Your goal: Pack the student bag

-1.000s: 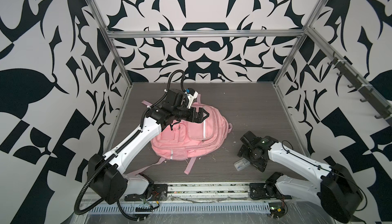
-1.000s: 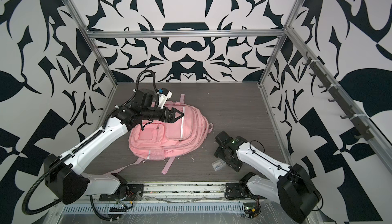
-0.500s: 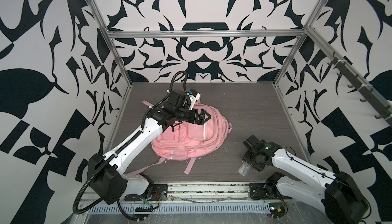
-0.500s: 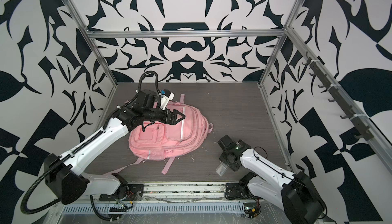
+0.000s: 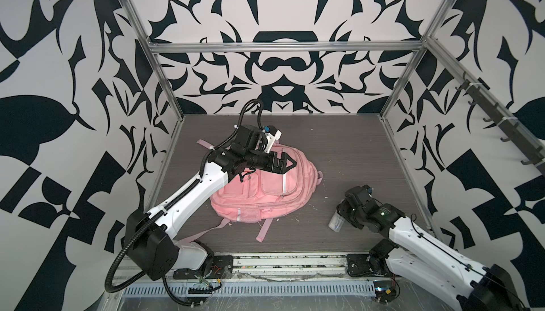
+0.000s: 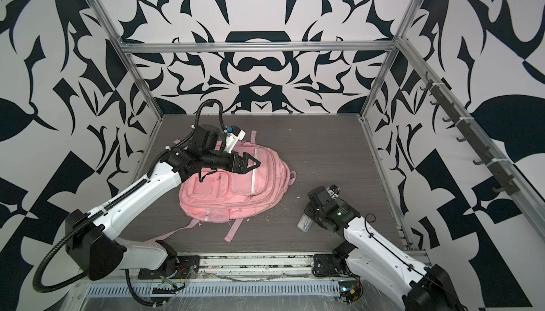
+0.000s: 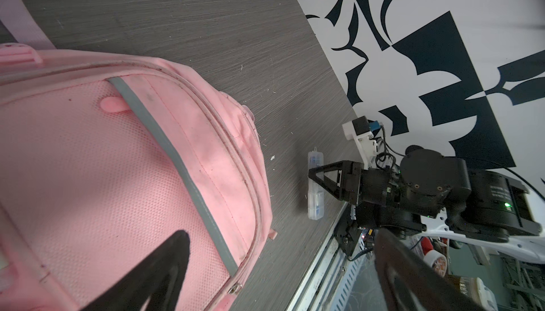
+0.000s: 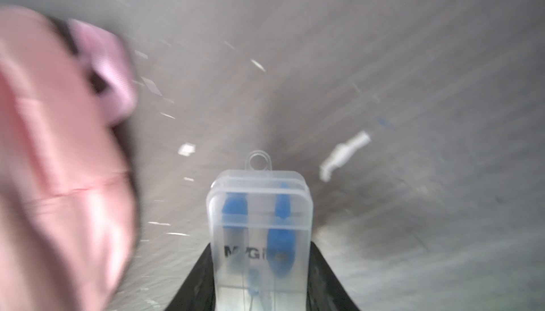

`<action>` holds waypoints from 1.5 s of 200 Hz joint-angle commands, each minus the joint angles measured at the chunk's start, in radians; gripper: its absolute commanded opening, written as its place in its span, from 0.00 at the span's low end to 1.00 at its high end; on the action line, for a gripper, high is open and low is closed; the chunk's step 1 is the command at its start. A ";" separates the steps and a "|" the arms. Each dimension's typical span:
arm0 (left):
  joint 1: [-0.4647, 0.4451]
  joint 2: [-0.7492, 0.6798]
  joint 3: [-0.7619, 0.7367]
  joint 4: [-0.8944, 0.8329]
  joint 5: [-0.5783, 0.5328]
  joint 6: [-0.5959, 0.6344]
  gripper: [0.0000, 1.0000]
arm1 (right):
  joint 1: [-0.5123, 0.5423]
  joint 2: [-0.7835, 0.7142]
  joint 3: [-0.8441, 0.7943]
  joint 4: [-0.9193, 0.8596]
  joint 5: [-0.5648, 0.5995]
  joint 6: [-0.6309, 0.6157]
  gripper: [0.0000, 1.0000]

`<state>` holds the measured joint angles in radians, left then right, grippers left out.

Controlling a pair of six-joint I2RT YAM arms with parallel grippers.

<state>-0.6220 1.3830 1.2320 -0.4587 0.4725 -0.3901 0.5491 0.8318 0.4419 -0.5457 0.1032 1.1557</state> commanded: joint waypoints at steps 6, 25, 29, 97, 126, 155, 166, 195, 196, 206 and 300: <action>-0.002 0.050 0.055 0.020 0.091 -0.023 0.99 | -0.005 0.052 0.166 0.149 0.033 -0.129 0.18; -0.011 0.088 0.090 0.023 0.117 -0.023 1.00 | -0.008 0.119 0.278 0.234 0.032 -0.183 0.16; -0.011 0.095 0.096 0.023 0.122 -0.024 0.99 | -0.009 0.132 0.300 0.252 0.032 -0.188 0.16; -0.043 0.174 0.143 0.061 0.098 -0.059 0.99 | -0.013 0.377 0.591 0.450 -0.030 -0.140 0.09; -0.050 0.201 0.149 0.087 0.070 -0.075 0.97 | -0.009 0.409 0.604 0.501 -0.049 -0.105 0.08; -0.050 0.236 0.173 0.090 0.057 -0.067 0.92 | -0.008 0.426 0.598 0.519 -0.066 -0.082 0.08; -0.050 0.253 0.187 0.088 0.044 -0.061 0.90 | -0.009 0.426 0.592 0.534 -0.068 -0.071 0.08; -0.051 0.289 0.223 0.080 0.015 -0.053 0.86 | -0.008 0.422 0.586 0.536 -0.077 -0.057 0.08; -0.050 0.290 0.225 0.080 0.016 -0.052 0.84 | -0.008 0.422 0.586 0.535 -0.077 -0.057 0.08; -0.051 0.309 0.242 0.077 0.022 -0.048 0.80 | -0.003 0.416 0.586 0.533 -0.080 -0.057 0.08; -0.087 0.358 0.266 0.077 0.075 -0.049 0.28 | 0.005 0.386 0.542 0.528 -0.081 -0.043 0.08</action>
<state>-0.7006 1.7313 1.4811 -0.3840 0.5259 -0.4484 0.5476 1.2591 0.9840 -0.0570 0.0261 1.1049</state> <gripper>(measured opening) 0.323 0.436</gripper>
